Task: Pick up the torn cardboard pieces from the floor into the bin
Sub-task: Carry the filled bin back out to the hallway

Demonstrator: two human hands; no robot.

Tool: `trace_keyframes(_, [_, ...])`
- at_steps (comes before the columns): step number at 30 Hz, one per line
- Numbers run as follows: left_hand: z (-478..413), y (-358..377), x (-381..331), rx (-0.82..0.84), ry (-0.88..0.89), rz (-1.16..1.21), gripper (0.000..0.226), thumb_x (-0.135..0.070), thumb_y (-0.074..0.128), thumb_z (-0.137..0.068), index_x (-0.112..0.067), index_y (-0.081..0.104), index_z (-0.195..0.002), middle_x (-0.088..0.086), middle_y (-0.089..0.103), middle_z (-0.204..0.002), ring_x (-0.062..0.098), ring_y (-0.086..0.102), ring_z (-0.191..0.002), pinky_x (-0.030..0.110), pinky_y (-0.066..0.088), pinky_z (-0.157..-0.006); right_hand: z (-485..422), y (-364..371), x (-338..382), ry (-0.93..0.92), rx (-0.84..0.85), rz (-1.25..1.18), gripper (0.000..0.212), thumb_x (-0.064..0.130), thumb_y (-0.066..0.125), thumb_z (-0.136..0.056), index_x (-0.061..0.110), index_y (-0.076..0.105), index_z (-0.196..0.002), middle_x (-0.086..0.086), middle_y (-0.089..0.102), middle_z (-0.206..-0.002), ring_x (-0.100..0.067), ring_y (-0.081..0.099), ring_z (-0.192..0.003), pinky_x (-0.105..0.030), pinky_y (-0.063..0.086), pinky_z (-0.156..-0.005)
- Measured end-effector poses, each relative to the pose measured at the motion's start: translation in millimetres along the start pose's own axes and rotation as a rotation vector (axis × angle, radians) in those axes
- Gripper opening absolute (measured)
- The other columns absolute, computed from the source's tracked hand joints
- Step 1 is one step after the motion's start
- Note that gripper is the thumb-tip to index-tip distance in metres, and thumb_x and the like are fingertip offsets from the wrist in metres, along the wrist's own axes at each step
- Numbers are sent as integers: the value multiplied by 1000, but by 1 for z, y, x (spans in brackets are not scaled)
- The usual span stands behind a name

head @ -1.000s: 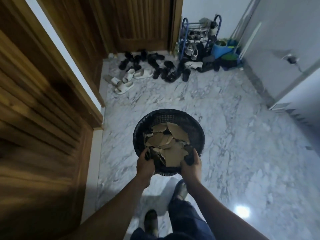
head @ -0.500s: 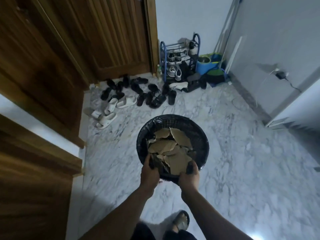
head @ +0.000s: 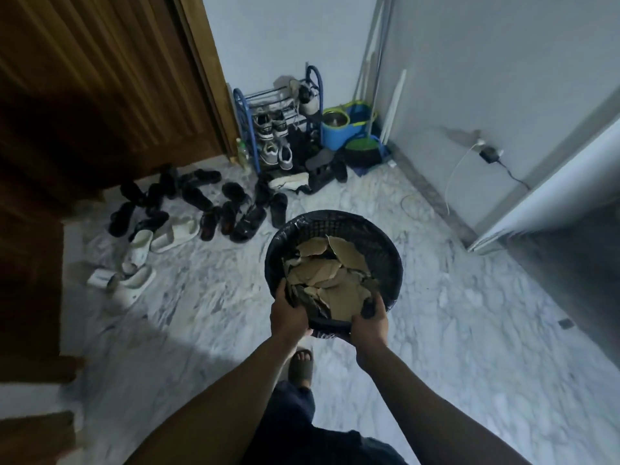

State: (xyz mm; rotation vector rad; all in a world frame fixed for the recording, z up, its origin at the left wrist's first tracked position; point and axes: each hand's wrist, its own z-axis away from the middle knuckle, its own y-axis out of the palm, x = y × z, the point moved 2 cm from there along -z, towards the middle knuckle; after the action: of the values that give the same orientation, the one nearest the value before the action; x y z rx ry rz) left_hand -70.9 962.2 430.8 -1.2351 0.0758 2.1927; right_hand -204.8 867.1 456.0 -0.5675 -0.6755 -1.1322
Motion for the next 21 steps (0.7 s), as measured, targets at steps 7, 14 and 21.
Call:
trace_keyframes(7, [-112, 89, -120, 118, 104, -94, 68, -12, 55, -88, -58, 36, -136, -6, 56, -130, 26, 62, -110, 48, 59, -84, -112, 15, 109, 65, -66, -178, 86, -14, 40, -90, 41, 23, -154, 6, 42, -137, -28, 64, -92, -57, 61, -72])
trace_keyframes(14, [-210, 201, -208, 217, 141, -138, 84, -10, 46, -71, -62, 29, -135, -5, 57, -137, 26, 64, -109, 52, 60, -80, -244, 3, 211, 49, -102, -228, 83, -10, 45, -91, 41, 26, -153, -2, 42, -150, -34, 65, -100, -52, 62, -68])
trace_keyframes(21, [-283, 298, -313, 212, 135, -220, 86, -8, 44, -71, -57, 29, -140, -5, 55, -135, 28, 59, -115, 52, 60, -79, -358, -19, 318, 77, -52, -237, 78, 4, 49, -98, 47, 16, -154, -2, 48, -138, -33, 66, -97, -41, 61, -56])
